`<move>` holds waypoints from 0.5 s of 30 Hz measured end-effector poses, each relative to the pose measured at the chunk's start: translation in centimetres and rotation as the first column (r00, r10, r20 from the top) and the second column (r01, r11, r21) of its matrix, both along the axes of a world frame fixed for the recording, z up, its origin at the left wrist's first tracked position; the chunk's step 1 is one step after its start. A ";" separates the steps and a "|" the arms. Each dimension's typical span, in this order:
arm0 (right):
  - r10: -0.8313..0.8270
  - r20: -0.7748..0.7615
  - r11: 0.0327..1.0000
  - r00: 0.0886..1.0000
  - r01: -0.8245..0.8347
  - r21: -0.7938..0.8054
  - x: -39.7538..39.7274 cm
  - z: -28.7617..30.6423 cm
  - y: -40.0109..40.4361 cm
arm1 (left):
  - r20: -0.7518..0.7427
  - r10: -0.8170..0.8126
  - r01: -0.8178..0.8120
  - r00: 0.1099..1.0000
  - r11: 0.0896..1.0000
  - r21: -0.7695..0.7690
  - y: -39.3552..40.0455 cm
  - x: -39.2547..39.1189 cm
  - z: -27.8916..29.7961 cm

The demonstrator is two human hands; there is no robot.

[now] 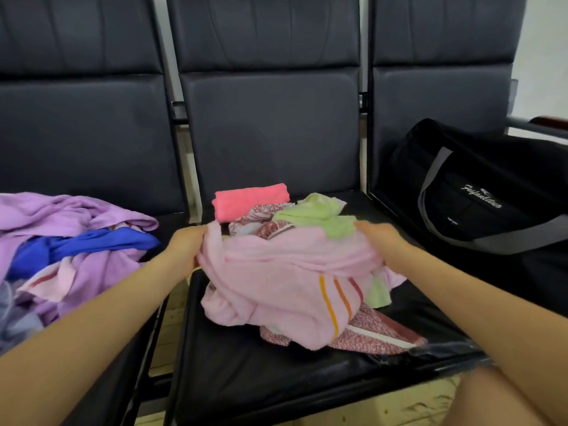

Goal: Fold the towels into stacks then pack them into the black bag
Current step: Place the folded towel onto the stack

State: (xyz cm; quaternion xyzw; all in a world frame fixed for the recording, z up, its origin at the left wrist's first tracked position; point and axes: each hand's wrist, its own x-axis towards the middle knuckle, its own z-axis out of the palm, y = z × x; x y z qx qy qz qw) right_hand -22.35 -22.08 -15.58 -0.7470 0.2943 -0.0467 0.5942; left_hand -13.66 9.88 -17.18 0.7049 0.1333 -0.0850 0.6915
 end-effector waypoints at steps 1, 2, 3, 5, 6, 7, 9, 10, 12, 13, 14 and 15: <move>0.109 -0.063 0.990 0.992 -0.114 -0.082 -0.6 -0.5 0.5 | 0.001 -0.030 0.030 1.000 0.997 0.077 -0.2 -0.1 -0.4; 0.253 -0.148 0.945 0.956 -0.277 -0.173 -1.0 -0.8 0.9 | 0.007 -0.058 0.056 0.998 0.985 0.165 -0.6 -0.5 -0.4; 0.355 -0.197 0.888 0.914 -0.396 -0.235 -1.2 -1.2 0.9 | 0.002 -0.078 0.074 0.997 0.956 0.285 -1.1 -0.6 -0.4; 0.416 -0.155 0.845 0.896 -0.444 -0.298 -1.0 -1.6 1.1 | -0.020 -0.176 0.159 0.984 0.829 0.536 -1.8 -0.9 -0.2; 0.406 -0.099 0.856 0.909 -0.416 -0.306 -0.7 -1.4 1.1 | -0.036 -0.263 0.225 0.964 0.737 0.638 -2.2 -1.4 -0.2; 0.379 -0.046 0.878 0.924 -0.374 -0.300 -0.4 -1.1 1.1 | -0.038 -0.350 0.272 0.936 0.654 0.706 -2.5 -1.8 0.0; 0.320 0.083 0.924 0.944 -0.291 -0.249 0.1 -0.8 1.1 | 0.023 -0.452 0.260 0.891 0.554 0.791 -2.6 -2.0 -0.5; 0.306 0.132 0.934 0.943 -0.271 -0.233 0.2 -0.6 1.2 | 0.072 -0.454 0.197 0.888 0.516 0.834 -2.7 -2.1 -0.6; 0.300 0.209 0.943 0.931 -0.256 -0.213 0.5 -0.3 1.1 | 0.175 -0.445 0.099 0.878 0.527 0.844 -3.4 -2.1 -0.3; 0.309 0.247 0.943 0.918 -0.262 -0.207 0.5 0.1 1.1 | 0.225 -0.442 0.083 0.868 0.575 0.814 -4.0 -2.1 -0.1; 0.321 0.284 0.940 0.904 -0.268 -0.209 0.5 0.4 1.2 | 0.253 -0.444 0.086 0.860 0.614 0.785 -4.8 -1.9 0.0; 0.330 0.331 0.939 0.884 -0.273 -0.209 0.4 0.9 1.4 | 0.275 -0.449 0.086 0.850 0.633 0.769 -5.5 -1.8 0.1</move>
